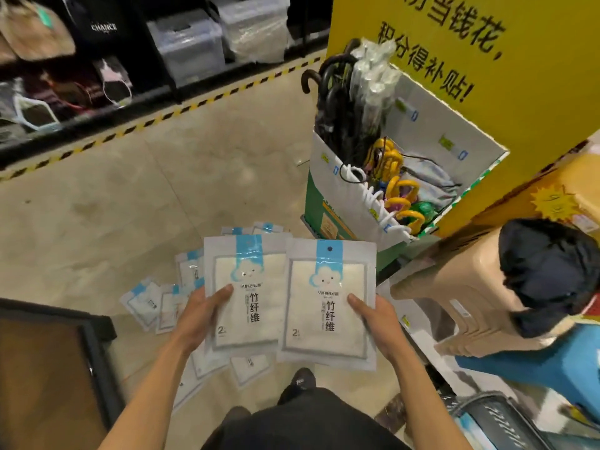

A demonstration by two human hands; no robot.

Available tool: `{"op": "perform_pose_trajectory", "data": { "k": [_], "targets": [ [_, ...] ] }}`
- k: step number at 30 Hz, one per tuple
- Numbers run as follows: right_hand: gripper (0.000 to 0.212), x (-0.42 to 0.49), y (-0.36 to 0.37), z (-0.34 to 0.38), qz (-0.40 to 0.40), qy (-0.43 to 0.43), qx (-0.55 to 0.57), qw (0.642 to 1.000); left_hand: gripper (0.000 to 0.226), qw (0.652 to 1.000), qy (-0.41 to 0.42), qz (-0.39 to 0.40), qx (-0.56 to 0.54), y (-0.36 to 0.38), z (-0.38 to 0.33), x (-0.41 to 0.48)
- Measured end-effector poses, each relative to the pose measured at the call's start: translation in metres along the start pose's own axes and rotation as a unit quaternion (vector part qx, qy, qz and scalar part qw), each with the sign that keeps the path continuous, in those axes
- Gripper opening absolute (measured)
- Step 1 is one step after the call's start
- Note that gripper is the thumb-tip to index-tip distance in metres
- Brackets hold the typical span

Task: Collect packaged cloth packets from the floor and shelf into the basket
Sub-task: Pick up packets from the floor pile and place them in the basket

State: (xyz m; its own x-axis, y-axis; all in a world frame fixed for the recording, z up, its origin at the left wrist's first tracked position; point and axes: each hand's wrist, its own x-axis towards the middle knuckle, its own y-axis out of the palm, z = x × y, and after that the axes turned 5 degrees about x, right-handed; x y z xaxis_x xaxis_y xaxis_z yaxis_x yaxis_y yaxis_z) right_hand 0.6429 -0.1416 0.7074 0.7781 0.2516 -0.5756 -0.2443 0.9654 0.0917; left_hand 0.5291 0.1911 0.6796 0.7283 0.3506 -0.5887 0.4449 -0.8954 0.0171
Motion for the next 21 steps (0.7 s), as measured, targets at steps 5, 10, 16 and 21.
{"op": "perform_pose_trajectory", "data": {
  "k": [5,10,16,21],
  "targets": [
    [0.023,-0.023,-0.021,0.000,-0.009,-0.029,0.012,0.999,0.071,0.999,0.017,0.029,0.003,0.029,-0.005,-0.016],
    [0.029,-0.053,-0.037,-0.018,-0.039,-0.045,0.022,0.998,0.036,0.998,0.027,0.045,0.022,0.042,0.006,-0.034],
    [0.024,-0.113,-0.052,-0.051,-0.095,-0.024,0.039,0.994,0.032,0.995,0.000,0.095,0.032,0.052,0.024,-0.072],
    [0.014,-0.183,-0.061,-0.082,-0.132,-0.031,0.050,0.989,0.030,0.990,-0.009,0.134,0.045,0.057,0.050,-0.117]
  ]
}}
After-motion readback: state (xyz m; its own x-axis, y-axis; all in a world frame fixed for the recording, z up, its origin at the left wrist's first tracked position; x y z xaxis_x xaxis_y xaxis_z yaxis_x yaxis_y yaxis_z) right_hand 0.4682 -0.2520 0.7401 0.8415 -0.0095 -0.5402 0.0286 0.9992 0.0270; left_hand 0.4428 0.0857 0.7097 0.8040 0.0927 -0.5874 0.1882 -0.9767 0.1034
